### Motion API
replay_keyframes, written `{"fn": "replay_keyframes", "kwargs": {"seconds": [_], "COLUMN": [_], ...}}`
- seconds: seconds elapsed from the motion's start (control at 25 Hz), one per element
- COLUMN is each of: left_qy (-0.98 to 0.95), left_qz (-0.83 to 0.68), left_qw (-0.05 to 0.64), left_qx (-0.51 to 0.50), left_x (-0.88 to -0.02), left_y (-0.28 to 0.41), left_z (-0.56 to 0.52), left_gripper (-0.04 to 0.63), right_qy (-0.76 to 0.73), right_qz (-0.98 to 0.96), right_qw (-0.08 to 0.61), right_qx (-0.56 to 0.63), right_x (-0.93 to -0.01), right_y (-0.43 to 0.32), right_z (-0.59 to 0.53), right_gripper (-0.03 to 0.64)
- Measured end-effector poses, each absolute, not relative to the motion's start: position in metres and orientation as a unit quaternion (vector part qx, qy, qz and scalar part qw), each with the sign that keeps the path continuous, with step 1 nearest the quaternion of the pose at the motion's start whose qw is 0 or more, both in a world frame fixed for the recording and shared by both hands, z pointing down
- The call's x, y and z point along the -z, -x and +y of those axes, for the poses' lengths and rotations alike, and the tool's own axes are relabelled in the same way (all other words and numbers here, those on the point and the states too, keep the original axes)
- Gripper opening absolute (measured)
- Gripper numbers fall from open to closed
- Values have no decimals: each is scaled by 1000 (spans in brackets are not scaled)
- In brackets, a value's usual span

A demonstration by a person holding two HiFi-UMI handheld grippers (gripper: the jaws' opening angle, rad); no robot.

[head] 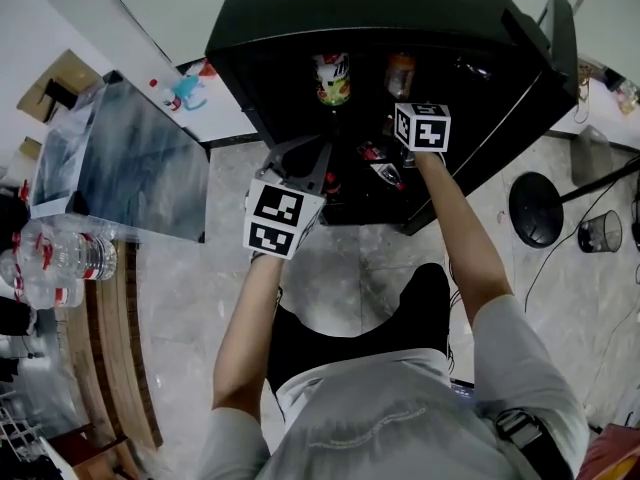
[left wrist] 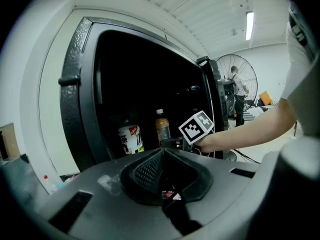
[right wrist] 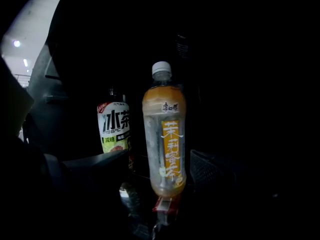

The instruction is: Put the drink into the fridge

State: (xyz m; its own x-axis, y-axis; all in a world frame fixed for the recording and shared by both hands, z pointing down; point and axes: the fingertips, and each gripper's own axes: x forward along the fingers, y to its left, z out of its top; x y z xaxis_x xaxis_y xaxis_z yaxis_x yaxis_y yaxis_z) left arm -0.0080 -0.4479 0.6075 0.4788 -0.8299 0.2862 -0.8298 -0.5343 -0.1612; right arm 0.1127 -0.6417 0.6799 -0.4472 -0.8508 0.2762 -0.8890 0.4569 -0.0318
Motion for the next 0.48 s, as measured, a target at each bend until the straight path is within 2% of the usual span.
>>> {"fn": "replay_keyframes", "kwargs": {"seconds": [0.48], "left_qy": [850], "left_qz": [493], "left_qw": [-45], "left_qx": [180], "left_x": [-543], "left_y": [36], "left_z": [-396], "left_gripper": [15], "right_qy": [-514], "right_qz": [-831], "right_qw": [152], "right_qx": [-148], "right_x": [-645], "right_y": [-121], "right_z": [-552], "right_gripper": [378]}}
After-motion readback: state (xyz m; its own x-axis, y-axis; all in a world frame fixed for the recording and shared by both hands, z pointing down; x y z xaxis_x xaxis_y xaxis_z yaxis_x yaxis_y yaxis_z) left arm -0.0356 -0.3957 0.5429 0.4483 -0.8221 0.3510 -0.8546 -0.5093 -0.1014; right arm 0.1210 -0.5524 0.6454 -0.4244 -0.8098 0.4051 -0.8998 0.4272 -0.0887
